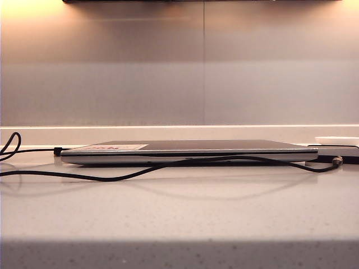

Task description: Pick up the charging cable and the phone, plug the charging cable into the charging port on the phone, and finally place them back on the table.

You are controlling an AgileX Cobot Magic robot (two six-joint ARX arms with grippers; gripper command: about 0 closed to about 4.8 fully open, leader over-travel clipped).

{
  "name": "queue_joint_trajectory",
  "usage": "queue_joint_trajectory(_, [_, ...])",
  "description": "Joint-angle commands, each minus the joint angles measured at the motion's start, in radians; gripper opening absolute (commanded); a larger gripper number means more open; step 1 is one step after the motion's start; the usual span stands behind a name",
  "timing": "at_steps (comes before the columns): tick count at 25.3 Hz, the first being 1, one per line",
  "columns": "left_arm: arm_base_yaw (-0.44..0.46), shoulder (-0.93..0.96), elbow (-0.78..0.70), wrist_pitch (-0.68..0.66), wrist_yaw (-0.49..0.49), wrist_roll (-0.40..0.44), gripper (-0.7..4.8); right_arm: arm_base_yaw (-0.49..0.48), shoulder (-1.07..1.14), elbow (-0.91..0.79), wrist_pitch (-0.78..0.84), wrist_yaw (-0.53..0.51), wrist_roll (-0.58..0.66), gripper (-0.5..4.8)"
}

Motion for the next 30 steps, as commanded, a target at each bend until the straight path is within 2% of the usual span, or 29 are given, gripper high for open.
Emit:
queue_joint_trajectory(1, [0.0,0.0,0.004,0.013,0.003,0.0,-0.05,-0.019,-0.002,-0.016,0.066,-0.002,-0.003,-0.05])
queue_joint_trajectory(26, [0.0,0.0,0.004,0.013,0.003,0.0,-0.05,-0.039,-0.002,-0.016,0.087,-0.003,-0.003,-0.05])
queue_joint_trajectory(30, [0.0,0.0,0.004,0.013,0.003,0.0,-0.05,0.0,-0.002,-0.016,0.087,0.0,-0.003,-0.05])
